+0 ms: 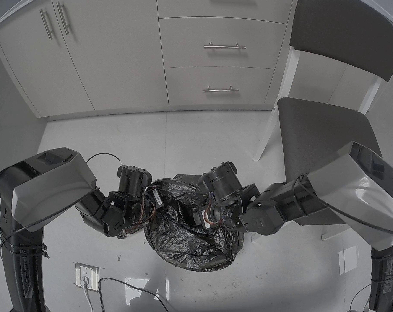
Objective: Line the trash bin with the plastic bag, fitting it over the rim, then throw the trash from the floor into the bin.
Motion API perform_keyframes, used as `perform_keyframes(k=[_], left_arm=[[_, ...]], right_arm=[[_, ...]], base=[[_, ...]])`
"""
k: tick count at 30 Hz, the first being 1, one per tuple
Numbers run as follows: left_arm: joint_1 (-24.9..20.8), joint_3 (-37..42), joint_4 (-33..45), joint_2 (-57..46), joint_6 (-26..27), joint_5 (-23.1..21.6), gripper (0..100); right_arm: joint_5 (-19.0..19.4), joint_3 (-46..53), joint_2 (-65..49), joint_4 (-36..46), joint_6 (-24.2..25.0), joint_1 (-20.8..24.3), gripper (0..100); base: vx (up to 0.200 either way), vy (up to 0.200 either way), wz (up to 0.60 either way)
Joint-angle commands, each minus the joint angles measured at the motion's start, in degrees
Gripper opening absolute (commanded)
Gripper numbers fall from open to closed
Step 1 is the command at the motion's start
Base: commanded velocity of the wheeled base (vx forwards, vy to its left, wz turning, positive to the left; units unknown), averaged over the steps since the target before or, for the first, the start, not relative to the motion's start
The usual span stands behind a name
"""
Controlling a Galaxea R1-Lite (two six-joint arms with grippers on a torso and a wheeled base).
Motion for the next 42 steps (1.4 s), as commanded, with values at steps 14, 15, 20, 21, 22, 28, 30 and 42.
perform_keyframes(k=[14,15,20,21,22,28,30,42], left_arm=[[-0.27,-0.40,4.38,-2.62,0.32,-1.15,0],[-0.27,-0.31,4.38,-2.44,1.02,-1.07,0],[-0.27,-0.22,4.30,-1.65,2.96,-1.07,0],[-0.27,-0.22,4.21,-1.39,2.96,-1.07,100],[-0.27,-0.22,4.21,-1.39,2.96,-1.07,100],[-0.27,-0.31,3.68,-1.39,3.13,-0.98,100],[-0.10,-0.31,3.59,-1.57,3.13,-1.07,100],[0.78,-1.54,3.68,0.54,3.31,-1.07,100]], right_arm=[[-0.65,-12.80,6.17,3.80,-1.42,-6.69,100],[-0.56,-13.15,6.87,3.63,-1.42,-7.04,100],[-0.21,-14.03,8.28,3.28,-1.06,-7.74,100],[-0.12,-14.38,8.54,3.28,-1.06,-8.01,100],[-0.12,-14.38,8.54,3.28,-1.06,-8.01,100],[0.14,-17.64,10.21,3.28,-0.98,-9.41,100],[0.14,-17.99,10.82,3.28,-1.06,-9.59,100],[0.76,-21.42,15.22,2.57,-0.98,-10.64,100]], base=[[0.000,0.000,0.00],[0.000,0.000,0.00],[0.000,0.000,0.00],[0.000,0.000,0.00],[0.000,0.000,0.00],[0.000,0.000,0.00],[0.000,0.000,0.00],[0.000,0.000,0.00]])
